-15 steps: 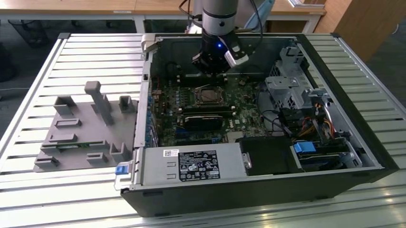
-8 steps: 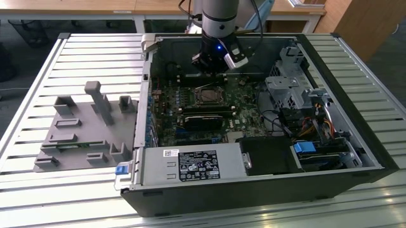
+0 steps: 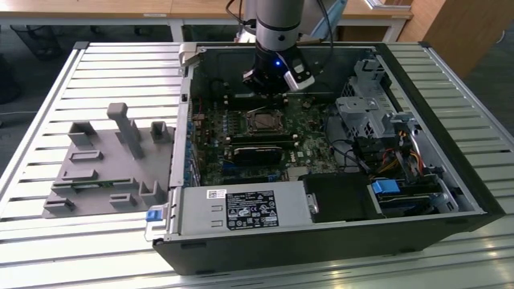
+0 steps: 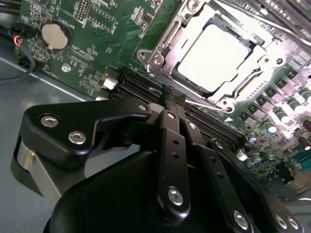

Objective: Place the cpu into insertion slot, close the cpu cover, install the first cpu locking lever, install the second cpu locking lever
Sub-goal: 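Install the first cpu locking lever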

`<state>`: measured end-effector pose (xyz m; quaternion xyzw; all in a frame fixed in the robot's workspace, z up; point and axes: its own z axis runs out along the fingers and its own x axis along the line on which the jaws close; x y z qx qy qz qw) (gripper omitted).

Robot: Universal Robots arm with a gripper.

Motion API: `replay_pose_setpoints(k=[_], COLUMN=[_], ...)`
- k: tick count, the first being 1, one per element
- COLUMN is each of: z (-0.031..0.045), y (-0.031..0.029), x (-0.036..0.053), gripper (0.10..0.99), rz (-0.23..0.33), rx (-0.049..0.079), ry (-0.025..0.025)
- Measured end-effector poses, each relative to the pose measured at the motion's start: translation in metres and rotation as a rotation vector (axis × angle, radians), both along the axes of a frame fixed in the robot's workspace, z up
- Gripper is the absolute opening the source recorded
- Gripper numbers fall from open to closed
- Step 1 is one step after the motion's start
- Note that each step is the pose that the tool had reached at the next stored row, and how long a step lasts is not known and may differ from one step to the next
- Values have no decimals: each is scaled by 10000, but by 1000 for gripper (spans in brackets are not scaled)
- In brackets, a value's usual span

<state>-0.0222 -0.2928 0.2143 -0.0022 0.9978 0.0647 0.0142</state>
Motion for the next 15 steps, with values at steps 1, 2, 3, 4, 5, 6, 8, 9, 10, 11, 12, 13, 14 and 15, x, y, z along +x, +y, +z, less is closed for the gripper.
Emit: replay_pose_setpoints(k=[1, 2, 3, 4, 5, 6, 8, 9, 10, 11, 12, 13, 14, 15], z=[-2, -7, -12, -16, -21, -28, -40, -47, -55, -62, -70, -78, -85, -91], y=[-3, -4, -5, -7, -8, -9, -10, -10, -10, -10, -10, -11, -11, -11], x=[0, 0, 0, 0, 0, 0, 0, 0, 0, 0, 0, 0, 0, 1], gripper=[106, 106, 106, 106, 106, 106, 106, 106, 106, 106, 106, 106, 106, 106], rz=[0, 0, -1, -1, 0, 0, 0, -1, 0, 0, 0, -1, 0, 0], rx=[43, 63, 73, 78, 81, 82, 83, 87, 92, 96, 98, 99, 99, 100], ry=[0, -1, -2, 0, 0, 0, 1, 0, 0, 0, 0, 0, 0, 0])
